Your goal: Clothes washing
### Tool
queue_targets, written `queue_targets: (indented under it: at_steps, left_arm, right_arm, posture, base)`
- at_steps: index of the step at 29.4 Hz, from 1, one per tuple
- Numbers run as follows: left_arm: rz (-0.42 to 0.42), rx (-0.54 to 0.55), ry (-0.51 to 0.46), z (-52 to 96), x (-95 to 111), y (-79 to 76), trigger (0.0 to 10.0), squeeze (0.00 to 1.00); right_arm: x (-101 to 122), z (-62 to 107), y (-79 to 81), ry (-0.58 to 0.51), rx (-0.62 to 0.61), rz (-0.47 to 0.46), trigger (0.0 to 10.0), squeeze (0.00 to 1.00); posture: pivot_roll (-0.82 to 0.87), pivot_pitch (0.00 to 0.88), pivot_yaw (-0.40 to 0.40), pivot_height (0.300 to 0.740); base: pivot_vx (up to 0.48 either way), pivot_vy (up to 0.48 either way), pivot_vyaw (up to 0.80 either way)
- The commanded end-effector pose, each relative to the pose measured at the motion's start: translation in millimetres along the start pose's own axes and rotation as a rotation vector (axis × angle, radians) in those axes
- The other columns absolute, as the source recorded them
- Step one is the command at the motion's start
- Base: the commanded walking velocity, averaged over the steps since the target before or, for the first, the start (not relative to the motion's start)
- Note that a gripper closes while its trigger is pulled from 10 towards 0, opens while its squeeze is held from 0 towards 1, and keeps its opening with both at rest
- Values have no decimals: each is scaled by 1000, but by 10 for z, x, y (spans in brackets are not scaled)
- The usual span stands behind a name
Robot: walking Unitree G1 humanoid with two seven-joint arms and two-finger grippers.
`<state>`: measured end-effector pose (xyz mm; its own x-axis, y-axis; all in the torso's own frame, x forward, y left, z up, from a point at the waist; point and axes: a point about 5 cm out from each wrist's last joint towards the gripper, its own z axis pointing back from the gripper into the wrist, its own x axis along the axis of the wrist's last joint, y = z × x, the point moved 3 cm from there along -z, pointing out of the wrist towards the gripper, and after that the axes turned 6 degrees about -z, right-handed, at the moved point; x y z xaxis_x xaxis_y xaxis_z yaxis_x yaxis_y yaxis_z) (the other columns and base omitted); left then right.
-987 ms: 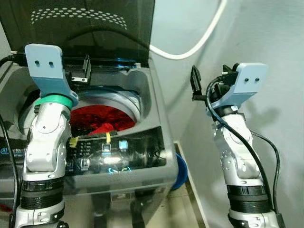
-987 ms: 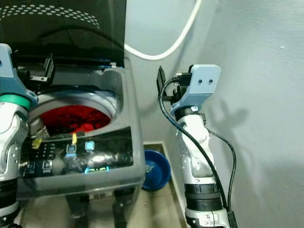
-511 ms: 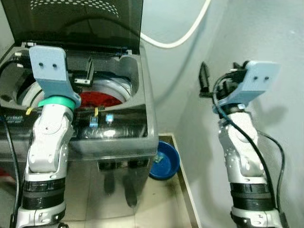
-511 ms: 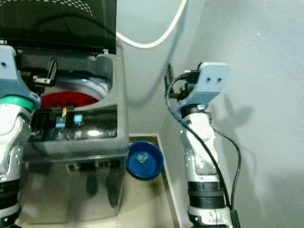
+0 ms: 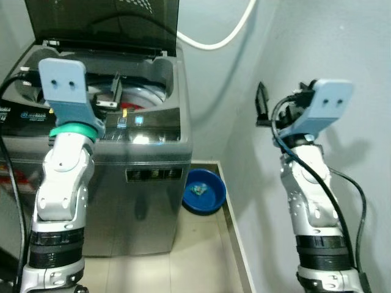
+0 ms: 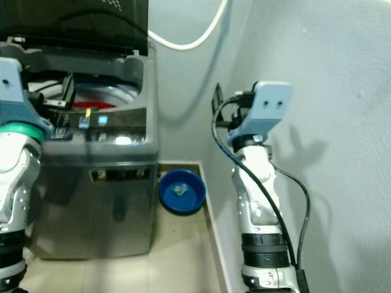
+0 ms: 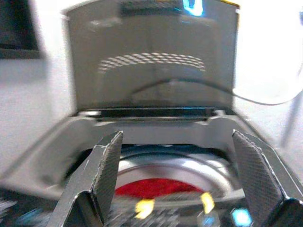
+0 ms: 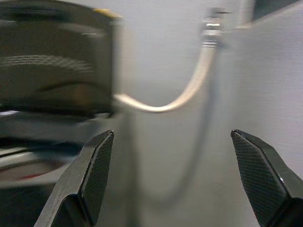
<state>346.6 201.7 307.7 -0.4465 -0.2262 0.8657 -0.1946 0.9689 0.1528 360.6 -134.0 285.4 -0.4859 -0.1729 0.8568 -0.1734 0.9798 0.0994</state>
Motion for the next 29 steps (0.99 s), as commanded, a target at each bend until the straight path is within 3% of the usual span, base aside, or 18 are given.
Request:
queue_targets:
  at_steps: [1,11,13,14,18,19,22,23,24,25,27,28,29]
  left_arm:
    - [4,-11,11,7,-29,-30,10000,0]
    - [-26,-51,76,90,-212,-125,10000,0]
    - [-39,-59,94,119,-272,-148,10000,0]
    - [-72,-78,130,190,-398,-193,10000,0]
    - [-79,-88,153,232,-468,-214,10000,0]
    - [-100,-122,209,367,-648,-275,10000,0]
    - [-125,-147,294,562,-892,-317,10000,0]
    - [-125,-147,294,562,-892,-317,10000,0]
    - [-149,-165,334,673,-1009,-334,10000,0]
    - [-149,-165,334,673,-1009,-334,10000,0]
    - [-162,-180,349,736,-1059,-353,10000,0]
    - [-163,-195,368,795,-1111,-384,10000,0]
    - [-163,-195,368,795,-1111,-384,10000,0]
  right_arm:
    - [-15,16,-23,5,3,18,10000,0]
    - [-128,65,3,49,49,41,10000,0]
    - [-233,115,1,86,68,52,10000,0]
    - [-452,233,-35,161,86,73,10000,0]
    - [-558,299,-64,197,88,78,10000,0]
    - [-831,487,-184,297,60,97,10000,0]
    - [-1145,754,-411,418,-37,89,10000,0]
    - [-1145,754,-411,418,-37,89,10000,0]
    - [-1312,926,-547,489,-100,81,10000,0]
    - [-1312,926,-547,489,-100,81,10000,0]
    - [-1415,1044,-630,535,-140,77,10000,0]
    - [-1533,1186,-711,591,-171,84,10000,0]
    - [-1533,1186,-711,591,-171,84,10000,0]
  posture:
    - [73,39,-55,740]
    - [68,34,-58,740]
    - [69,33,-60,740]
    - [68,31,-61,740]
    - [71,30,-63,740]
    - [69,31,-61,740]
    - [69,31,-56,740]
    - [69,31,-56,740]
    - [65,33,-54,740]
    - [65,33,-54,740]
    - [65,33,-54,740]
    - [68,34,-53,740]
    - [68,34,-53,740]
  base:
    - [0,0,406]
    - [0,0,759]
    - [0,0,794]
    - [0,0,794]
    - [0,0,794]
    - [0,0,794]
    - [0,0,792]
    - [0,0,788]
    - [0,0,788]
    - [0,0,788]
    - [0,0,788]
    - [0,0,788]
    - [0,0,788]
